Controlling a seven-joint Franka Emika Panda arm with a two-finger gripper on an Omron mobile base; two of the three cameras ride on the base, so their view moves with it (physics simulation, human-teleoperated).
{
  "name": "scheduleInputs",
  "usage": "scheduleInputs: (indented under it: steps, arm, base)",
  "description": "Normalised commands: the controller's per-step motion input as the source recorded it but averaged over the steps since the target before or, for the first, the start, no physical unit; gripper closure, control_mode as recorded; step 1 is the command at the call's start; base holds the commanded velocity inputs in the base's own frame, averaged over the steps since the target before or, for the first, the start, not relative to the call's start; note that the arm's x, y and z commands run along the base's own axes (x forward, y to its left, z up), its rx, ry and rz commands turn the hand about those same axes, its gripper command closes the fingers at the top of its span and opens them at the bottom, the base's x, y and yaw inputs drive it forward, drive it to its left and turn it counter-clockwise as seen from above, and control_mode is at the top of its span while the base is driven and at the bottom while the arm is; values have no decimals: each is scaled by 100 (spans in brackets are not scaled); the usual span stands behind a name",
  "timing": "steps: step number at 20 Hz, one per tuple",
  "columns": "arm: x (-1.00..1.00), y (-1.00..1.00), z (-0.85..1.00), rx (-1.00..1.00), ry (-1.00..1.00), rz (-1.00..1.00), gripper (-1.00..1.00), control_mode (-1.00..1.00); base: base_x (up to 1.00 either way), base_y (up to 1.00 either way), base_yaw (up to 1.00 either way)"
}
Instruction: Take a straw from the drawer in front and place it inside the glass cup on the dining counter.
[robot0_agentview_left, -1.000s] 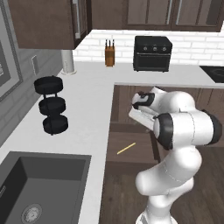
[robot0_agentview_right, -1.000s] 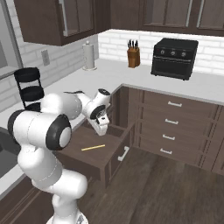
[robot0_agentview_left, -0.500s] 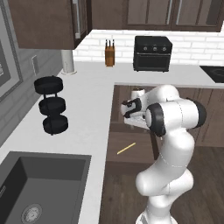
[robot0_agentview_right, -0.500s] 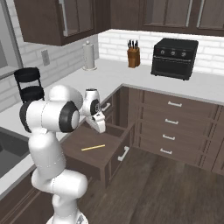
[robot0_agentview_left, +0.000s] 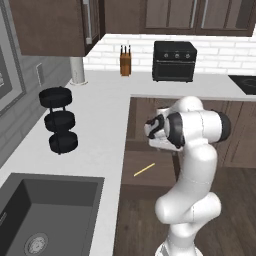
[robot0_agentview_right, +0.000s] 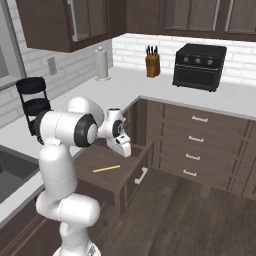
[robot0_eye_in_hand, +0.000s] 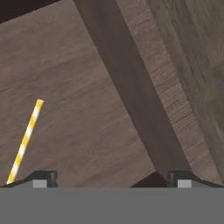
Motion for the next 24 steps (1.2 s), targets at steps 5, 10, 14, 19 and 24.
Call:
scheduleInputs:
  steps: [5, 10, 14, 19, 24]
  arm:
    - [10, -9, -46, 4, 5, 12, -100, -100]
    - [17, 0, -44, 8, 3, 16, -100, -100]
    - [26, 0, -40, 3, 2, 16, -100, -100]
    - [29, -7, -44, 0, 3, 14, -100, -100]
    - [9, -49, -32, 0, 0, 11, -100, -100]
  base:
    - [0, 0, 0]
    - [0, 0, 0]
    - [0, 0, 0]
    - [0, 0, 0]
    - [0, 0, 0]
